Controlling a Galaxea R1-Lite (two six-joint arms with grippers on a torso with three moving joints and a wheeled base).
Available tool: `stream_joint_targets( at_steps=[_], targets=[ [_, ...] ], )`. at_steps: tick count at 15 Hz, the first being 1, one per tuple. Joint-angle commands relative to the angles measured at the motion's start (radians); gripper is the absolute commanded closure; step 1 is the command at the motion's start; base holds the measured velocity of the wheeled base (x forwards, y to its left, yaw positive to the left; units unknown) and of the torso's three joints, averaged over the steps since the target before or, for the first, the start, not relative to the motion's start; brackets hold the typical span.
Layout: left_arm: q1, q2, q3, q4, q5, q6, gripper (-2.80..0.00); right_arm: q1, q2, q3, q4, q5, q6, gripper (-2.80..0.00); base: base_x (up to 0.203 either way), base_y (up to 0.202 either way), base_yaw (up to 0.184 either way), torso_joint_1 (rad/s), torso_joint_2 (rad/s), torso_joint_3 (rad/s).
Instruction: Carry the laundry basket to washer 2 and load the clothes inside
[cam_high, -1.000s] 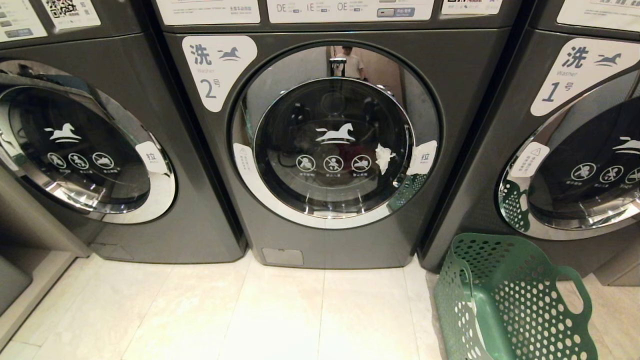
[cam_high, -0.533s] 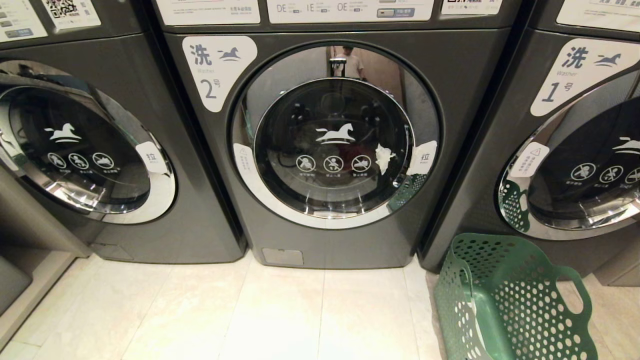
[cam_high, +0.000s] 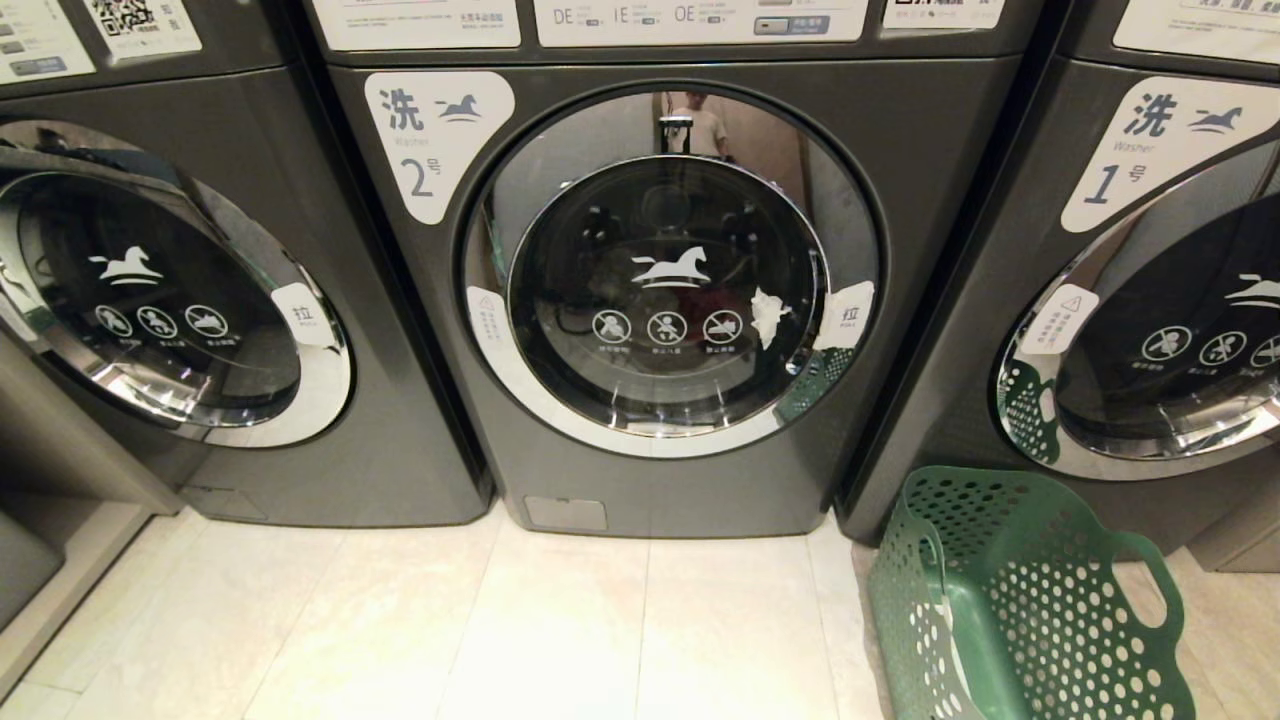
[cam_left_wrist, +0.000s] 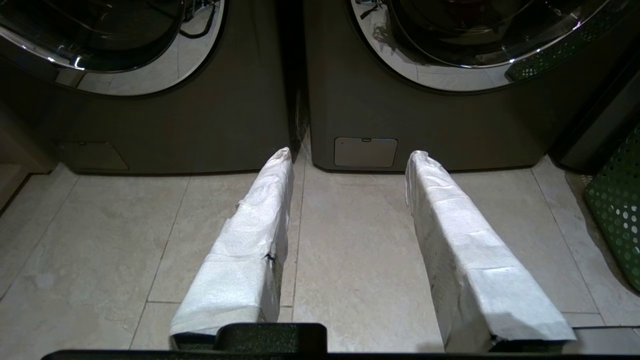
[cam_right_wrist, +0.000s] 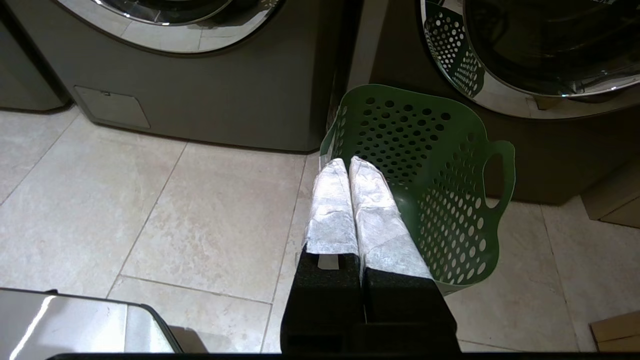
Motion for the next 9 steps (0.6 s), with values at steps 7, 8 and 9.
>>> stream_joint_targets(
  at_steps=[7,8,9],
  targets=[
    [0.000,0.000,0.008,-0.002,-0.005,0.034,0.00,-0.001,0.000,0.002,0.002,-0.002,0.012,0.00,0.000,0.000,0.000,0.000,0.00,0.000],
    [0.000,0.000,0.008,-0.002,-0.005,0.034,0.00,-0.001,0.001,0.002,0.002,-0.002,0.012,0.00,0.000,0.000,0.000,0.000,0.00,0.000],
    [0.000,-0.001,0.008,-0.001,-0.005,0.035,0.00,0.001,0.000,0.002,0.002,-0.003,0.012,0.00,0.141,0.000,-0.007,0.002,0.00,0.008]
  ],
)
